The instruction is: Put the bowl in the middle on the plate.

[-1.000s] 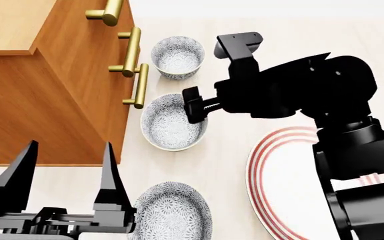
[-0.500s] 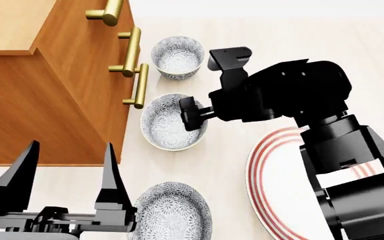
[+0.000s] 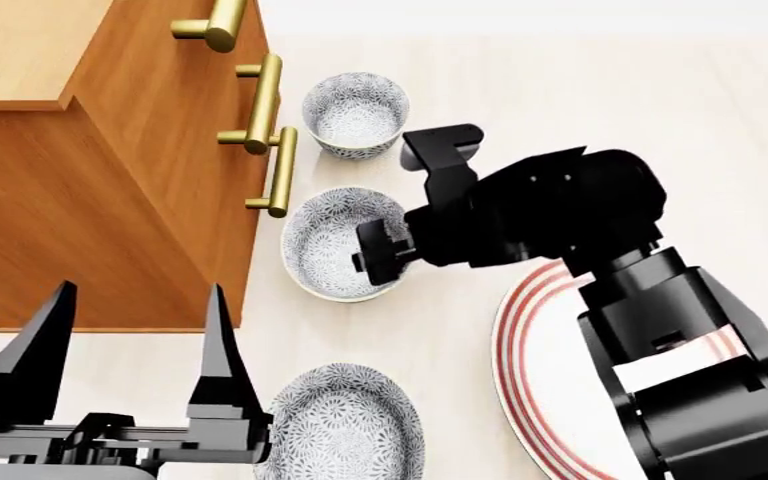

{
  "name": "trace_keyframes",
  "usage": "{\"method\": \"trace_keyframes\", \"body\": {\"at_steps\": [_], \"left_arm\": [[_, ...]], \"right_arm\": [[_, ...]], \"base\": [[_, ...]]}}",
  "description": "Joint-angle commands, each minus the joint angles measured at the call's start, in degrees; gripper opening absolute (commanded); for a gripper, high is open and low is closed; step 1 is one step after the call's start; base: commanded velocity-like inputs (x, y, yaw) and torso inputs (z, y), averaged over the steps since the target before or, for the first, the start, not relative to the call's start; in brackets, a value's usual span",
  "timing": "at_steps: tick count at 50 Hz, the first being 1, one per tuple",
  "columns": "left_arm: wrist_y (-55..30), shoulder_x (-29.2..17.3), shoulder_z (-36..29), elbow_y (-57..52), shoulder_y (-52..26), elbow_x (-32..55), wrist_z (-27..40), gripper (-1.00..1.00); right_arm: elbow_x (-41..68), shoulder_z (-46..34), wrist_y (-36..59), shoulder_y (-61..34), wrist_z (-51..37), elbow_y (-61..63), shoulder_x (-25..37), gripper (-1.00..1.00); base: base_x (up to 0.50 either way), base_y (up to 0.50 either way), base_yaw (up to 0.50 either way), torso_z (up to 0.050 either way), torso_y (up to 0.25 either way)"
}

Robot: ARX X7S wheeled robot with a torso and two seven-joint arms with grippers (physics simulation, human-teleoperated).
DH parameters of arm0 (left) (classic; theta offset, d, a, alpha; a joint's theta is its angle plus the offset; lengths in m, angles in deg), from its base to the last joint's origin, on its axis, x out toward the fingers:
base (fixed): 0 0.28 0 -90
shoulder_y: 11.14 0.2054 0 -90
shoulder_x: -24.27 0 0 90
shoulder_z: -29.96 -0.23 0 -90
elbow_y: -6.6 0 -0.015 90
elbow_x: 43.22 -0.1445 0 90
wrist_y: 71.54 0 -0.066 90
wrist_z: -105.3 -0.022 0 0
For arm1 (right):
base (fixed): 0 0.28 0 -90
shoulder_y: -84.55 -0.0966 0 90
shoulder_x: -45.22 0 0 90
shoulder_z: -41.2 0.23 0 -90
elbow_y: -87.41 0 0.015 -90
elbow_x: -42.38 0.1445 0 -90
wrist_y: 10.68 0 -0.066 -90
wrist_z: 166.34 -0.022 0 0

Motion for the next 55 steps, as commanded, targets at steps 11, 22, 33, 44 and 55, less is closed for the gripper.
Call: {"method": "trace_keyframes", "body": {"at_steps": [11,22,33,44,55], "left_arm": [[-0.42,0.31,-0.4,0.14,-0.14,-0.21,-0.11,1.0],[-0.36,0.38,-0.38,0.21,-0.23,-0.26,-0.03,1.0],[-0.94,0.55,-0.5,0.04,-0.38,-0.34,0.21,1.0],[-0.68,0.27,-0.35,-0.18,-0.36,-0.09,0.35,1.0],[-0.41,-0.19,-0.09,-0.27,-0.28,0.18,0.71,1.0]], "right_arm": [[0.77,-1.27,0.03,0.51,-0.24,2.25,0.38,-1.0],[1.31,-1.8,1.01,0.27,-0.7,3.86,1.54,-1.0],[5.48,1.79,7.64,-1.81,-6.29,10.18,4.9,-1.0],[7.77,3.5,10.9,-4.48,-9.11,12.49,6.31,-1.0],[13.91,7.27,17.06,-7.56,-15.19,15.23,9.01,-1.0]], "base": [[0.0,0.0,0.0,0.0,0.0],[0.0,0.0,0.0,0.0,0.0],[0.0,0.0,0.0,0.0,0.0],[0.0,0.0,0.0,0.0,0.0],[0.0,0.0,0.0,0.0,0.0]]}}
